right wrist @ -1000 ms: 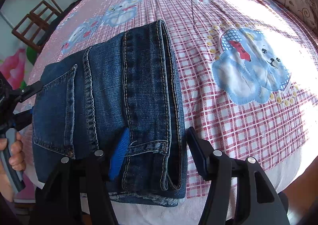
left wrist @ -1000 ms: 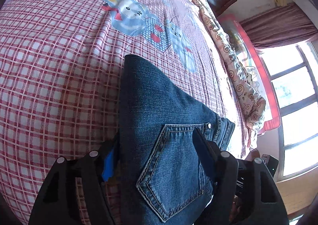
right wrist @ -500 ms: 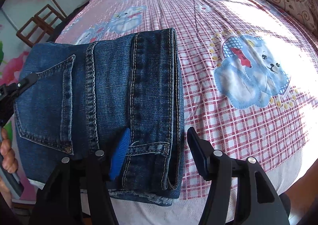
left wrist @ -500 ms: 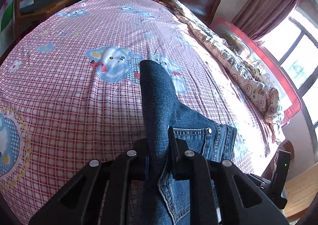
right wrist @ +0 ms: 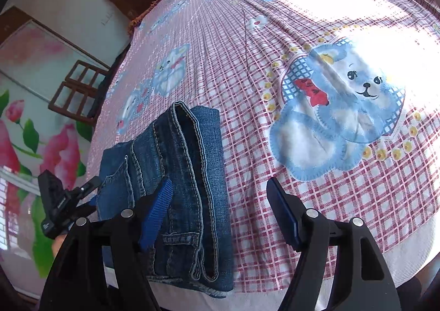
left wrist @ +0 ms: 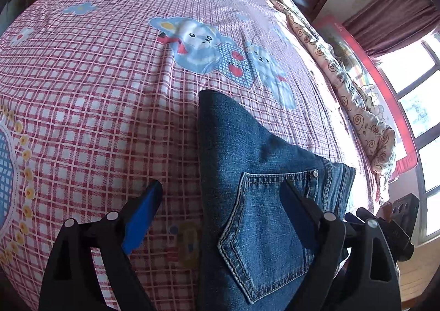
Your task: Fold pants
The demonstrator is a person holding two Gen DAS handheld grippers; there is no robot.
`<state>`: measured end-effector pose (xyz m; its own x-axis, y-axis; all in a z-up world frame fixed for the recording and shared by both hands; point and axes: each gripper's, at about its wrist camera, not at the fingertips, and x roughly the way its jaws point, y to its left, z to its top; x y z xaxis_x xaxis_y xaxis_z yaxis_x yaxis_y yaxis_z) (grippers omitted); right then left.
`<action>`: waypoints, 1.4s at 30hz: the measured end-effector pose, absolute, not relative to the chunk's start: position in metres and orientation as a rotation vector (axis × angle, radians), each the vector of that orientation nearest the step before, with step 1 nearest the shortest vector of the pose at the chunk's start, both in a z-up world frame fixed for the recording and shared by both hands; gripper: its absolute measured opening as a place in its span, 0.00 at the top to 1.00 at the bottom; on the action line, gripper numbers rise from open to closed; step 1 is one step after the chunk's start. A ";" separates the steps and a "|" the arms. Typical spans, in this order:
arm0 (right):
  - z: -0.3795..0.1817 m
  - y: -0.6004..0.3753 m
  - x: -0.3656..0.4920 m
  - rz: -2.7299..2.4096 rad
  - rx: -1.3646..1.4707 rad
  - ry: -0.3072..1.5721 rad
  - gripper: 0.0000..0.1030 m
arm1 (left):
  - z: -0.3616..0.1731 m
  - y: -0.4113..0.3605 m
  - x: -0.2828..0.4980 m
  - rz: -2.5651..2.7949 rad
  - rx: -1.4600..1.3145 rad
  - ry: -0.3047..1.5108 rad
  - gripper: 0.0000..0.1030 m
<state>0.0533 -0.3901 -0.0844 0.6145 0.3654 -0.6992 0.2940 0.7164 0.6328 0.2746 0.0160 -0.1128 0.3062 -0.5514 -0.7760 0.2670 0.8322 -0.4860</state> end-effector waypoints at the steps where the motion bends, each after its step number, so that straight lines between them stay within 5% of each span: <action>1: -0.086 -0.389 0.056 0.073 0.802 0.935 0.32 | -0.115 0.012 0.274 -0.556 -0.275 1.145 0.16; 16: -0.057 -0.335 0.026 0.018 0.587 0.965 0.32 | -0.082 0.040 0.177 -0.386 -0.121 1.000 0.15; 19: -0.056 -0.328 0.009 0.071 0.608 0.985 0.51 | -0.072 0.024 0.148 -0.446 -0.050 0.965 0.15; 25: -0.065 -0.312 0.025 0.105 0.568 0.992 0.52 | -0.074 -0.022 0.123 -0.518 0.074 0.962 0.09; 29: -0.070 -0.295 0.038 0.102 0.414 1.028 0.88 | -0.083 -0.031 0.122 -0.495 0.139 0.959 0.03; 37: -0.058 -0.287 0.027 0.107 0.269 1.061 0.93 | -0.087 -0.028 0.120 -0.561 0.166 0.971 0.02; 42: -0.088 -0.306 0.022 0.070 0.418 1.076 0.94 | -0.089 -0.025 0.121 -0.581 0.158 0.987 0.02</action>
